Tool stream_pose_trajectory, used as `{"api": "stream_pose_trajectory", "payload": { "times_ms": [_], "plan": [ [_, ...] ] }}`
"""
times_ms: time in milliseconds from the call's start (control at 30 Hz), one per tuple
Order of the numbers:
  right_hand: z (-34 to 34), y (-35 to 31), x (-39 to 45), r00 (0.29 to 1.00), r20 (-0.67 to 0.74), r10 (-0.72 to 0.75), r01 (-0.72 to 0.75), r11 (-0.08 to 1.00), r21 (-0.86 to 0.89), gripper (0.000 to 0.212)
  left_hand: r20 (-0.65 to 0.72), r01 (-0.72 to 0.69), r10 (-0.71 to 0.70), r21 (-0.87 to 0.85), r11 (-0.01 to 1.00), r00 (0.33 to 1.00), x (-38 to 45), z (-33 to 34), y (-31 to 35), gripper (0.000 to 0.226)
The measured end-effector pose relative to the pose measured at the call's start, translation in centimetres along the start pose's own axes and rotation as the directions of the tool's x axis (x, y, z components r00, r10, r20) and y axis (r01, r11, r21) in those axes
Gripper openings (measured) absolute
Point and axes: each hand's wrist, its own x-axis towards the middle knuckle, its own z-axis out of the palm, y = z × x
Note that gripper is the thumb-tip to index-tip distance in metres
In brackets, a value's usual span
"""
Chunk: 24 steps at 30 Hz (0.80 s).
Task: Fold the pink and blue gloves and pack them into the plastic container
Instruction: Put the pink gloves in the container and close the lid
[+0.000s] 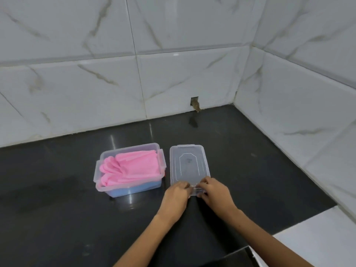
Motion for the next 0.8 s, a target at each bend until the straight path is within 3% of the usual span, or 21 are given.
{"api": "stream_pose_trajectory", "payload": {
  "times_ms": [233,400,433,500,600,700,800],
  "plan": [
    [-0.8,2.3,-1.1,0.987,0.072,-0.140,0.111,0.941,0.320,0.017,-0.151,0.117,-0.127,-0.072,0.991,0.980,-2.1,0.1,-0.5,0.044],
    [-1.1,5.5,0.2,0.992,-0.114,-0.052,0.077,0.971,0.224,0.016,-0.149,0.188,-0.196,-0.066,0.980,0.969,-2.9,0.6,0.3,0.026],
    [-1.1,6.1,0.3,0.990,-0.141,-0.026,0.052,0.980,0.190,0.014,-0.094,0.218,-0.225,-0.074,0.973,0.970,-2.9,1.0,0.5,0.036],
    [-1.1,6.8,0.4,0.991,-0.133,0.023,-0.004,0.990,0.140,0.011,0.058,0.290,-0.286,-0.071,0.954,0.956,-2.9,1.6,0.9,0.078],
    [-1.1,7.3,0.4,0.995,-0.070,0.076,-0.065,0.986,0.150,0.016,0.107,0.331,-0.325,-0.043,0.943,0.940,-1.6,2.2,1.5,0.120],
    [-1.1,7.2,0.1,0.994,-0.087,0.066,-0.052,0.988,0.148,0.015,0.112,0.373,-0.367,-0.038,0.927,0.923,-0.3,2.4,1.6,0.133],
    [-0.8,7.0,-0.6,0.992,-0.112,0.064,-0.047,0.988,0.146,0.017,0.114,0.382,-0.378,-0.023,0.924,0.919,0.5,2.4,1.6,0.129]
  ]
}}
